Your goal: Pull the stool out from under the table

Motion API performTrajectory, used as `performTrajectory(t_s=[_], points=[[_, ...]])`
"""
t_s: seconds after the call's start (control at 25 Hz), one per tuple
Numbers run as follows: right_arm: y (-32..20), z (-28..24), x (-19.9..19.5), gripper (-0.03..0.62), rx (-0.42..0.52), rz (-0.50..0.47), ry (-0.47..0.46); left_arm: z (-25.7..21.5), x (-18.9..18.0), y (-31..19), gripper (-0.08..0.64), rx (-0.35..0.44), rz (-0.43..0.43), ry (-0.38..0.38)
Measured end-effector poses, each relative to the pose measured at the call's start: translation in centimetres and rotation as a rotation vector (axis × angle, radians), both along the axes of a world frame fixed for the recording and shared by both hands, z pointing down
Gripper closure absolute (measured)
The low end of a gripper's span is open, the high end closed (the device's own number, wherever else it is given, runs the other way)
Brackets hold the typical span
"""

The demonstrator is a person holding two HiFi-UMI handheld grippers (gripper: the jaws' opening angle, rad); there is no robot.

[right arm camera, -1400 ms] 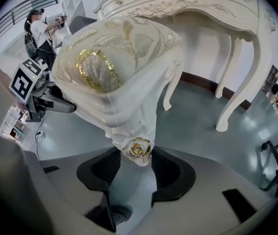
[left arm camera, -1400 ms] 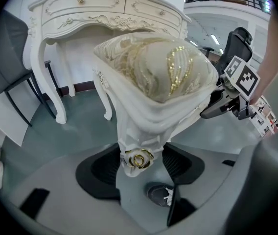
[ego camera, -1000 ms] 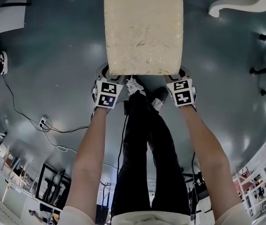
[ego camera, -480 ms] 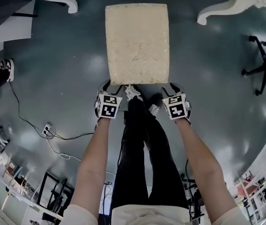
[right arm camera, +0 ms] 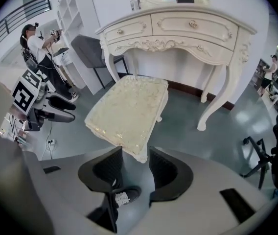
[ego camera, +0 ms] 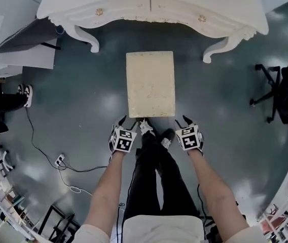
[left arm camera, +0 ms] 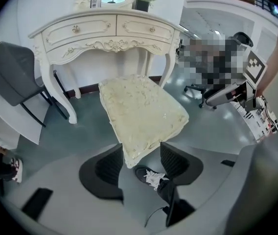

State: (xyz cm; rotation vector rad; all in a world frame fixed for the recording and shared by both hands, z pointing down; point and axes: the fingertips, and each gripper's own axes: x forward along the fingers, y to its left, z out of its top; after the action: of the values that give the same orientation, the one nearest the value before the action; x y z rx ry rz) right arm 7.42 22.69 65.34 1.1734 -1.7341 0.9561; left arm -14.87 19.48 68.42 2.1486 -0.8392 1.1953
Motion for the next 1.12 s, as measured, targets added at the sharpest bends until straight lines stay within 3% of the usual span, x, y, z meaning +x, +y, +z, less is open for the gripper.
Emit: performTrajectory(t_s=[0.28, 0.44, 0.64, 0.84, 1.12], points=[[-0.5, -8.1, -1.4, 0.39, 0.037, -0.001, -0.011, -8.3, 2.9, -1.0, 0.316, 0.07, 0.039, 0.043], [-0.6, -11.3, -1.6, 0.39, 0.071, 0.021, -0.012, -12.5, 3.4, -2.2, 0.316, 0.093, -0.052, 0.087], [-2.6, -15.3, -2.7, 0.391, 0.163, 0.055, -0.044, -17.4, 3.4, -5.4, 0.316, 0.195, -0.146, 0.152], [-1.8, -19.7, -1.5, 0.394, 0.234, 0.178, -0.086, -22.5, 3.3, -4.1, 0.316, 0.195, -0.194, 0.183], [-1.5, -25.7, -2.3, 0.394, 0.301, 0.12, -0.082, -28.7, 2.9, -3.4, 0.316, 0.272, -0.221, 0.198]])
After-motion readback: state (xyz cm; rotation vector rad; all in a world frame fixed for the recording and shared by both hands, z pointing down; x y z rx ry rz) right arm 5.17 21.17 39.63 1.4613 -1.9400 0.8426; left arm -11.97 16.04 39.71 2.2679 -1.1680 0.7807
